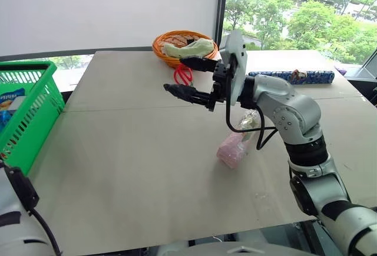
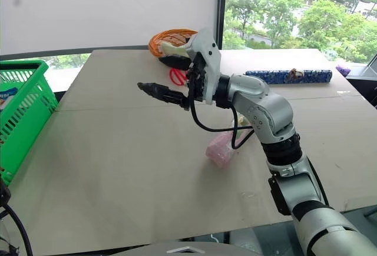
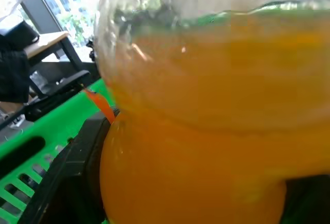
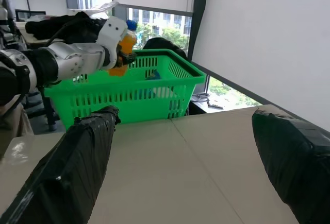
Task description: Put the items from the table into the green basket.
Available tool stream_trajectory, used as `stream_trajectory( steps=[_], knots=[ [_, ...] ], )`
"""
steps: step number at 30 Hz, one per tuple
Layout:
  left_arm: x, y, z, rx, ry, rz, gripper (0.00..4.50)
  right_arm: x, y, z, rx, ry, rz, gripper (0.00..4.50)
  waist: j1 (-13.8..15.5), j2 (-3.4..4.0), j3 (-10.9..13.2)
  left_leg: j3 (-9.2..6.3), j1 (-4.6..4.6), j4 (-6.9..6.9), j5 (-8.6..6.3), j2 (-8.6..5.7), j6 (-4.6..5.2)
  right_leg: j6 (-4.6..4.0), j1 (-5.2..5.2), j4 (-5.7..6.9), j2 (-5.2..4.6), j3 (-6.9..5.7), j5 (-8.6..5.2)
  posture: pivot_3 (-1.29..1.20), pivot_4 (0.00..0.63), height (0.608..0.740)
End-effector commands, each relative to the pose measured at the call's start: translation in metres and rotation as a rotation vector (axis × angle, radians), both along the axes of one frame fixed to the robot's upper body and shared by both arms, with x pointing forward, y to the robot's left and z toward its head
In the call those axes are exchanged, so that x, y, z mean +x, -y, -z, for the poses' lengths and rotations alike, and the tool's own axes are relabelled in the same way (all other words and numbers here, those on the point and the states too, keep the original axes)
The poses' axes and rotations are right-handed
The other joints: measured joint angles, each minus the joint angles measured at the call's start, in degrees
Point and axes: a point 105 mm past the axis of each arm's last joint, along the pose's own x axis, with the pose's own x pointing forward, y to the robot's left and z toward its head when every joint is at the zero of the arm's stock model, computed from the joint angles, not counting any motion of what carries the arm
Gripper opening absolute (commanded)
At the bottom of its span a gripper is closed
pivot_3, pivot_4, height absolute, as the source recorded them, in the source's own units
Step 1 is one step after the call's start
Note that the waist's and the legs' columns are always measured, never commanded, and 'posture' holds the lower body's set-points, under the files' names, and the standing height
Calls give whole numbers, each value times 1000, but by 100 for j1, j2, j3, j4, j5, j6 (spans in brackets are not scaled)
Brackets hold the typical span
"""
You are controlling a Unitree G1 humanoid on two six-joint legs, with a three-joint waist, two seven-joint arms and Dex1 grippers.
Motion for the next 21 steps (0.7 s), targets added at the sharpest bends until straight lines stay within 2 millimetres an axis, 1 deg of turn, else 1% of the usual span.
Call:
stream_trajectory(
  steps=[1, 2, 3, 6, 8, 10, 12, 14, 16, 17, 18, 19, 21],
  knots=[
    [6, 4, -8, -15, 73, 25, 3560, -7, 1, -6, 11, 46, -13, 4500, -8, 0, 0, 0, 0, 0, 1, 0, 0, 0, -2, 2, 0, 0, 0, -78, 0, 740],
    [9, 6, -7, -22, 81, 33, 4085, -7, 2, -5, 8, 48, -10, 4500, -13, -1, -1, 0, 0, 0, 2, 0, -2, 0, -3, 3, 1, 0, 0, -78, 0, 740],
    [10, 7, -9, -16, 84, 30, 4467, -7, 3, -5, 7, 48, -5, 4500, -22, -1, 0, 0, 0, 0, 2, 1, -2, 0, -3, 3, 1, 0, 0, -88, 0, 740],
    [10, 7, -15, -1, 101, 17, 4467, -6, 6, -4, 7, 49, 7, 4500, -98, -1, -1, 2, 0, 0, 2, 1, -2, 0, -3, 4, 0, 2, 0, -96, 0, 740],
    [15, 10, -30, 7, 187, 36, 4467, -4, 9, -4, 4, 48, 19, 4500, -145, -1, -1, 2, 0, 0, 2, 1, -2, 0, -2, 5, 0, 2, 0, -96, 0, 740],
    [25, 19, -44, 15, 274, 90, 4467, -2, 12, -3, 2, 48, 32, 4500, -152, -3, -2, 2, 1, 1, 3, 1, -3, 0, -3, 6, 0, 2, 0, -96, 0, 740],
    [44, 38, -62, 37, 362, 224, 4467, 1, 16, -3, -2, 50, 49, 4500, -141, -4, -3, 2, 1, 1, 3, 1, -3, 0, -2, 5, -1, 1, 0, -96, 0, 740],
    [71, 72, -77, 86, 395, 436, 4467, 5, 24, -4, -5, 51, 79, 4500, -121, -9, -6, 2, 1, 1, 3, 0, -3, 0, -1, 4, -3, -1, 0, -110, 0, 740],
    [97, 113, -82, 55, 428, 665, 4467, 11, 38, -4, -9, 45, 120, 4500, -90, -8, -6, 2, 1, 3, 3, 0, -3, 0, 3, 3, -5, -4, 1, -110, 0, 740],
    [107, 134, -83, 47, 434, 775, 4467, 13, 45, -3, -14, 43, 136, 4500, -81, -9, -7, 2, 1, 6, 3, -1, -3, 0, 6, 1, -7, -7, 1, -110, 0, 740],
    [113, 151, -82, 46, 427, 864, 4467, 15, 50, -1, -23, 44, 154, 4500, -85, -13, -10, 2, 1, 8, 3, -3, -3, 0, 7, 1, -9, -7, 1, -110, 0, 740],
    [120, 176, -77, 40, 399, 987, 4467, 17, 58, 4, -43, 37, 179, 4500, -103, -16, -14, 4, 1, 8, 3, -4, -2, 0, 8, 0, -10, -5, 1, -136, 0, 740],
    [128, 234, -56, 3, 309, 1254, 4467, 18, 77, 15, -78, 10, 213, 4500, -173, 0, -15, 6, 1, 9, 4, -4, 1, 0, 11, -1, -11, 0, 1, -136, 0, 740]
  ],
)
